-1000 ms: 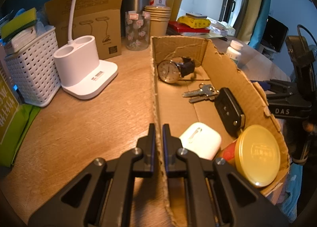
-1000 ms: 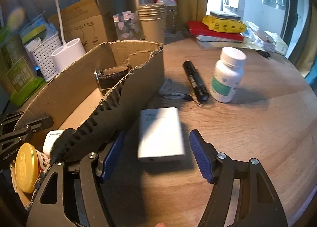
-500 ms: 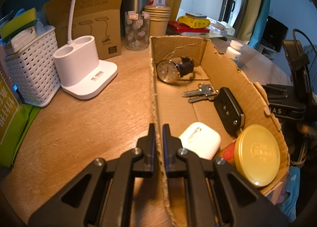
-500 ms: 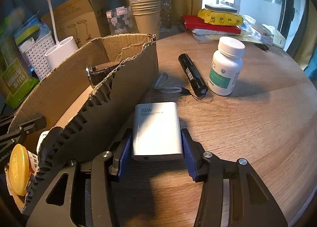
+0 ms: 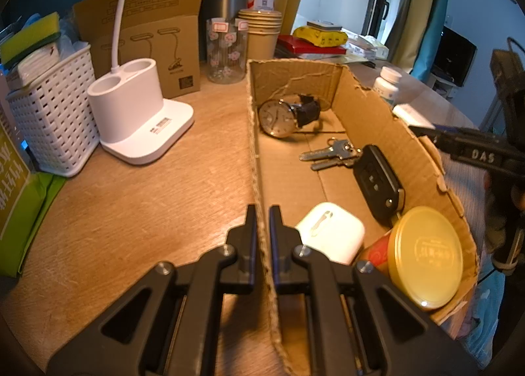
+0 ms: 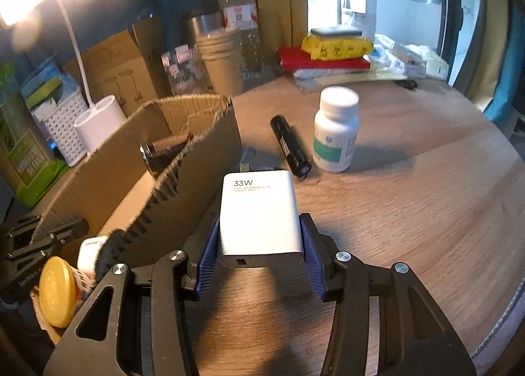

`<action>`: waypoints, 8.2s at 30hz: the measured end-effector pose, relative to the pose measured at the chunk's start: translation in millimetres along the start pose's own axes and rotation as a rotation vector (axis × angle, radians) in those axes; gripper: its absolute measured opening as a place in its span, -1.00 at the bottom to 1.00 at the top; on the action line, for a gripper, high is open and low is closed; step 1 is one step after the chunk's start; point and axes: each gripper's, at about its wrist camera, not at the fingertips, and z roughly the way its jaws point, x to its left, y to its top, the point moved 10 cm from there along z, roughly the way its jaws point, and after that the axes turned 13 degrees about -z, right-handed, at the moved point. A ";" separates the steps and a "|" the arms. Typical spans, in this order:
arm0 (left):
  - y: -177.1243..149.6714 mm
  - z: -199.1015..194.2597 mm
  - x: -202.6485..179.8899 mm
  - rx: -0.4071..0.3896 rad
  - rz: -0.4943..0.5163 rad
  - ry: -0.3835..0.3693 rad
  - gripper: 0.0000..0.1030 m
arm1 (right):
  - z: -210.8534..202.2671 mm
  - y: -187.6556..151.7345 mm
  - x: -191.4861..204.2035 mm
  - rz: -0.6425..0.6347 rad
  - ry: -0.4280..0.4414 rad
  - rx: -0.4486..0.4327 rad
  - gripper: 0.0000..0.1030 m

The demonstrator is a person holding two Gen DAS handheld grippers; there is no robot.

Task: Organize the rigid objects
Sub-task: 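Close the right tool on the white power bank, then lift the power bank with the right tool and carry it over the box, then lower the power bank into the box and open the right tool, then move the right tool to the white pill bottle and grasp it, then lift the pill bottle with the right tool and carry it over the box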

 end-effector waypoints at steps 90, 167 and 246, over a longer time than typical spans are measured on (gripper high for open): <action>0.4 0.4 -3.9 -0.001 -0.004 -0.010 -0.86 | -14.7 58.0 86.5 -0.132 0.050 0.004 0.08; 0.0 -1.3 1.9 0.003 -0.016 -0.020 -0.86 | 64.1 49.0 -81.6 0.045 -0.150 0.040 0.38; 3.8 -4.8 2.3 0.001 -0.031 -0.040 -0.85 | 6.9 99.1 62.8 -0.142 0.023 -0.093 -0.12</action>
